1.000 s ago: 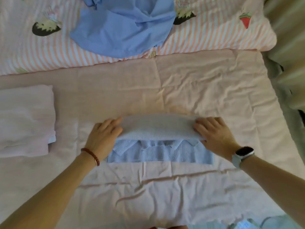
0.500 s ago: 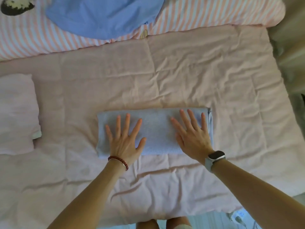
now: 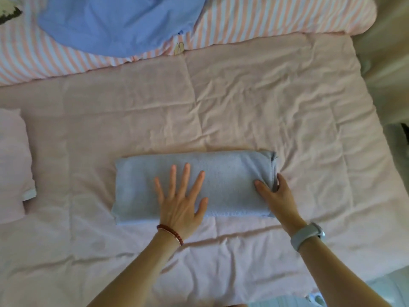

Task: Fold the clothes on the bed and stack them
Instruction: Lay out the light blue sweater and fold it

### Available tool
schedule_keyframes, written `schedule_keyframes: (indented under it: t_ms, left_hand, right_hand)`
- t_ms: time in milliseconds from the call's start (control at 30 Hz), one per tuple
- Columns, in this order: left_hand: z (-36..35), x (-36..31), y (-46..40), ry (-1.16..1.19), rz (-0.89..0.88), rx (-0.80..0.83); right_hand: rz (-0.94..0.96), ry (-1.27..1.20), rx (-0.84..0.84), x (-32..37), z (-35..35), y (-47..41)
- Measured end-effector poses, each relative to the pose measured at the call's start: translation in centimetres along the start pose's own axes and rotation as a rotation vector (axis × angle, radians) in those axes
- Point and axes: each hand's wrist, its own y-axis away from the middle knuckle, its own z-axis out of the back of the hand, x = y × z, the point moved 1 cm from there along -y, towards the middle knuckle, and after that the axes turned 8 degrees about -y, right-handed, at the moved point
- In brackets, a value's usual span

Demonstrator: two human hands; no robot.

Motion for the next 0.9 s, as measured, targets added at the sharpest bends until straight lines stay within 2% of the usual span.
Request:
schedule_keyframes:
  t_ms: [100,233,367,433,467,533,600,667,733,900]
  left_hand:
    - [-1.3,-1.5,-1.2,0.021,0.07,0.137]
    - [-5.1,-1.1,-2.6,-0.141,0.081,0.35]
    - [-3.7,0.1,-4.0,0.034,0.029,0.501]
    - [-1.5,1.4,-4.2,0.276,0.035,0.514]
    - [-0.2,2.3,-3.9,0.568,0.135,0.481]
    - [2.6,4.8,-2.9,1.259,0.469,0.423]
    - [4.6,7.8,-1.1,1.662,0.723,0.378]
    - [5.1,10.5,0.9,1.842,0.887,0.316]
    - [5.3,12.0,2.2,1.923,0.958,0.269]
    - [4.8,14.1,3.1,1.871,1.005,0.207]
  right_hand:
    - [0.002,-0.121,0.092,-0.1,0.5,-0.2]
    - [0.183,-0.067,0.227,1.7,0.6,0.5]
    - [0.251,-0.143,0.267,5.0,-0.5,3.0]
    - [0.265,-0.183,0.284,6.6,-1.5,4.6]
    - [0.27,-0.216,0.307,7.5,-2.2,5.5]
    - [0.287,-0.269,0.365,9.0,-4.3,7.2]
    - [0.31,-0.246,0.441,10.0,-7.2,8.5]
    - [0.338,-0.123,0.484,10.6,-10.8,9.6]
    - [0.36,-0.019,0.513,10.6,-14.4,10.0]
    - [0.227,0.137,0.701,10.0,-21.2,9.4]
